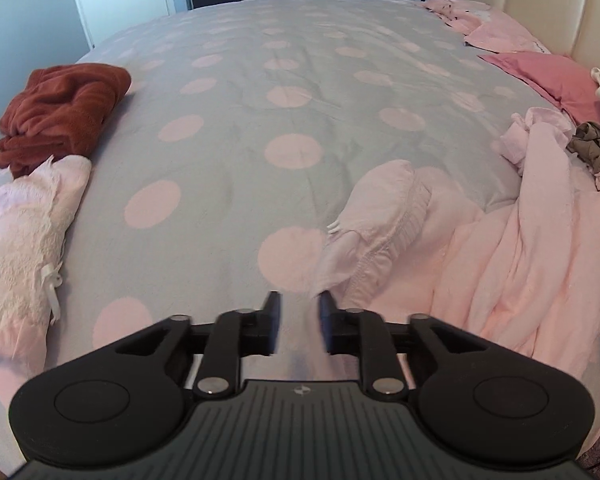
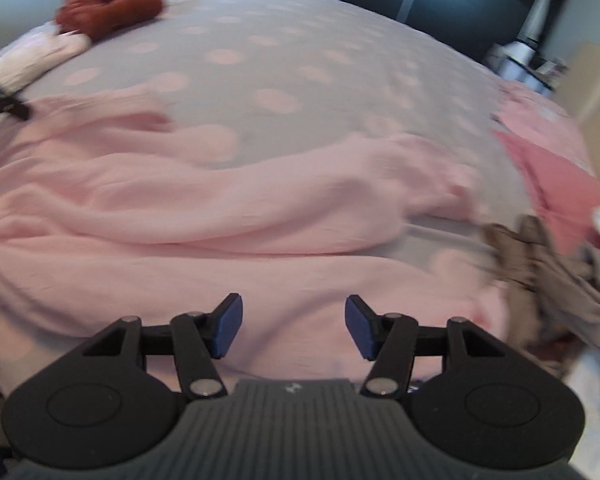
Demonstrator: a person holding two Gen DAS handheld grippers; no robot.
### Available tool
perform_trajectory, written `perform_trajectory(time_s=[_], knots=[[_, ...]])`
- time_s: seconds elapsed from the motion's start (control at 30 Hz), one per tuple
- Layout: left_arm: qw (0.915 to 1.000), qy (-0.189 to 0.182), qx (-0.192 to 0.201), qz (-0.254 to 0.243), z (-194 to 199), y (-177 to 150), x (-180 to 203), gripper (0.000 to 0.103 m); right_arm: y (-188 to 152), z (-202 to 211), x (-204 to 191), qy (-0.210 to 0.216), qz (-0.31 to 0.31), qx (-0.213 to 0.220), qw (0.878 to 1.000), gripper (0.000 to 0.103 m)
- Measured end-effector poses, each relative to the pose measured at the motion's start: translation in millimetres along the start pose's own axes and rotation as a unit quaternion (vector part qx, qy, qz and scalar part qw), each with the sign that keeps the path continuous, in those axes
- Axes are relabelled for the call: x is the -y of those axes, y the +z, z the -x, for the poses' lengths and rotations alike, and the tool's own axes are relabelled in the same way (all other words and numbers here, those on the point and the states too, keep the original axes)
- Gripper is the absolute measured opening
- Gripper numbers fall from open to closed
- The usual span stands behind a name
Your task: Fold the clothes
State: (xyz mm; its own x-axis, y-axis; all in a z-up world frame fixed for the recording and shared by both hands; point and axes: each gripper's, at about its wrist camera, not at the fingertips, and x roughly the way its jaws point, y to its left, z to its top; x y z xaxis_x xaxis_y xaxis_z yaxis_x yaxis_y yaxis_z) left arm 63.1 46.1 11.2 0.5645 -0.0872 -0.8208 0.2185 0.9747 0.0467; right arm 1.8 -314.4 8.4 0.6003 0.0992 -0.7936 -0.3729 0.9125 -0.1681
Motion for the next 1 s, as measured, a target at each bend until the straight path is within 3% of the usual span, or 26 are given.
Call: perform_trajectory(time_s=[0.07, 0.17, 0.33, 0.47, 0.5, 0.53, 0.6, 0.63, 0.67, 0.83, 1.0], knots=[[1.0, -0.001, -0.001, 0.0, 7, -4, 0, 0.045, -2, 0, -15, 0.029, 0.022, 0.005, 0.999, 0.061], [0.9998, -0.015, 0.002, -0.012, 20, -12, 6, 0.049, -3, 6, -31, 0.055, 0.055, 0.012, 0.997, 0.066], [0.9979, -0.037, 0.0, -0.053, 36, -30, 27, 0.049, -6, 13, -59, 0.091, 0.102, 0.013, 0.991, 0.066], [0.9945, -0.048, -0.008, -0.093, 34, -42, 45, 0.045, -15, 10, -78, 0.092, 0.153, 0.0, 0.984, 0.066], [0.9941, -0.043, -0.013, -0.099, 29, -43, 47, 0.033, -17, 7, -79, 0.087, 0.161, -0.003, 0.983, 0.064], [0.9944, -0.036, -0.018, -0.098, 21, -44, 48, 0.028, -18, 5, -80, 0.082, 0.166, -0.007, 0.983, 0.061], [0.9955, -0.038, -0.03, -0.082, 9, -45, 42, 0.014, -18, 0, -81, 0.068, 0.171, -0.013, 0.983, 0.033], [0.9959, -0.039, -0.033, -0.074, 6, -45, 38, 0.01, -17, -2, -80, 0.058, 0.17, -0.017, 0.984, 0.012], [0.9961, -0.04, -0.035, -0.07, 5, -44, 35, 0.008, -16, -2, -77, 0.048, 0.166, -0.015, 0.985, 0.003], [0.9981, -0.056, 0.012, -0.025, 25, -28, 12, 0.004, 9, 16, -51, -0.02, 0.124, 0.035, 0.991, 0.0], [0.9947, -0.044, 0.093, -0.002, 62, 10, -15, 0.004, 57, 45, -15, -0.105, 0.092, 0.09, 0.986, 0.0]])
